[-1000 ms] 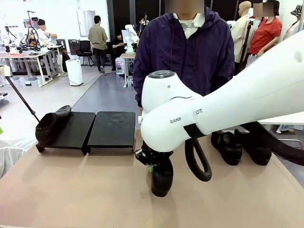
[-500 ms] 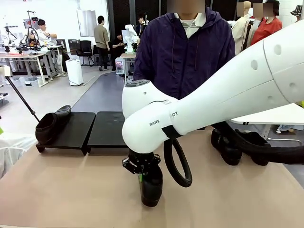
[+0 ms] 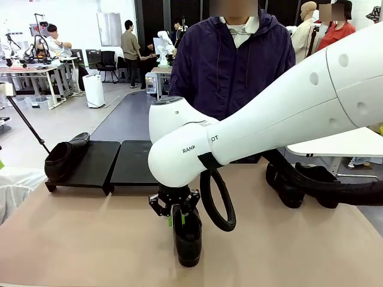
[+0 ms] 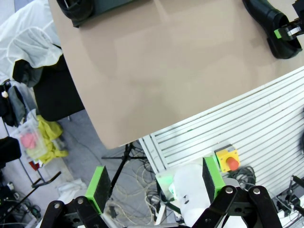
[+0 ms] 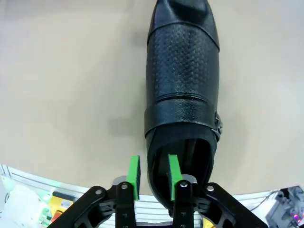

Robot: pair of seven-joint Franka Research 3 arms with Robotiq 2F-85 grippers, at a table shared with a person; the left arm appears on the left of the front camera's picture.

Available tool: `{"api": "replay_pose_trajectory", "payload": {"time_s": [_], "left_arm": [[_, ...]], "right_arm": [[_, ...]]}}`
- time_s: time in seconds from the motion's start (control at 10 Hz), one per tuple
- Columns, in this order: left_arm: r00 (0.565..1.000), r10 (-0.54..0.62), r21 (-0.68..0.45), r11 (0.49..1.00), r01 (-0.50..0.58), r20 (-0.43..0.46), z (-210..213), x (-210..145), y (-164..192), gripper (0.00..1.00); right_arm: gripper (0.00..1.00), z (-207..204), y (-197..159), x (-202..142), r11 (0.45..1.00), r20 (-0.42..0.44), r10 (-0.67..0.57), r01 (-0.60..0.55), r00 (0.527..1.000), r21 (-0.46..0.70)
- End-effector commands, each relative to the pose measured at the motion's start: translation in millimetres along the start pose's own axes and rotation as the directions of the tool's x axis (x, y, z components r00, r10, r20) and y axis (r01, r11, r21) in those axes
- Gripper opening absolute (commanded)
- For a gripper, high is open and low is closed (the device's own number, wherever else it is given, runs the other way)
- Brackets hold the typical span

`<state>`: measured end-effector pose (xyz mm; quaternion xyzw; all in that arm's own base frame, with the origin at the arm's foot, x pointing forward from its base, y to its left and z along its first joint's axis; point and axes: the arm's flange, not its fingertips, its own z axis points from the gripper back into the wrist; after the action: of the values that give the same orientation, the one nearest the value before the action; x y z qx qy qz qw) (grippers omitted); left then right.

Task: Organize the shoes by placing them on the stand.
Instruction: Pick up one Shoe and place it in the middle of the table.

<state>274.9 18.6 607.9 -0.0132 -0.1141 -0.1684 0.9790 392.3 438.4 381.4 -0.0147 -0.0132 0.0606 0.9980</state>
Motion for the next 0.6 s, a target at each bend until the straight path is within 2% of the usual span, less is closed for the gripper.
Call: {"api": "replay_pose_trajectory", "payload": {"time_s": [0.0, 0.1, 0.2, 0.4, 0.5], "left_arm": [[1.000, -0.009, 0.007, 1.000, 0.009, -0.005, 2, -1, 4, 1.00], [1.000, -0.009, 0.007, 1.000, 0.009, -0.005, 2, -1, 4, 1.00], [1.000, -0.009, 0.007, 1.000, 0.009, -0.005, 2, -1, 4, 1.00], [1.000, -0.009, 0.007, 1.000, 0.009, -0.005, 2, -1, 4, 1.00], [1.000, -0.009, 0.007, 1.000, 0.009, -0.005, 2, -1, 4, 1.00]], "right_arm": [[1.00, 6, -1, -1, 1.000, 0.006, 0.014, -0.014, 1.000, 0.027], [1.00, 16, -11, -3, 0.999, 0.012, 0.028, -0.029, 1.000, 0.034], [1.00, 39, -29, -12, 0.994, 0.019, 0.064, -0.065, 0.998, 0.088], [1.00, 97, -87, -52, 0.964, 0.046, 0.146, -0.152, 0.988, 0.216], [1.00, 129, -125, -84, 0.938, 0.074, 0.185, -0.198, 0.980, 0.285]]}}
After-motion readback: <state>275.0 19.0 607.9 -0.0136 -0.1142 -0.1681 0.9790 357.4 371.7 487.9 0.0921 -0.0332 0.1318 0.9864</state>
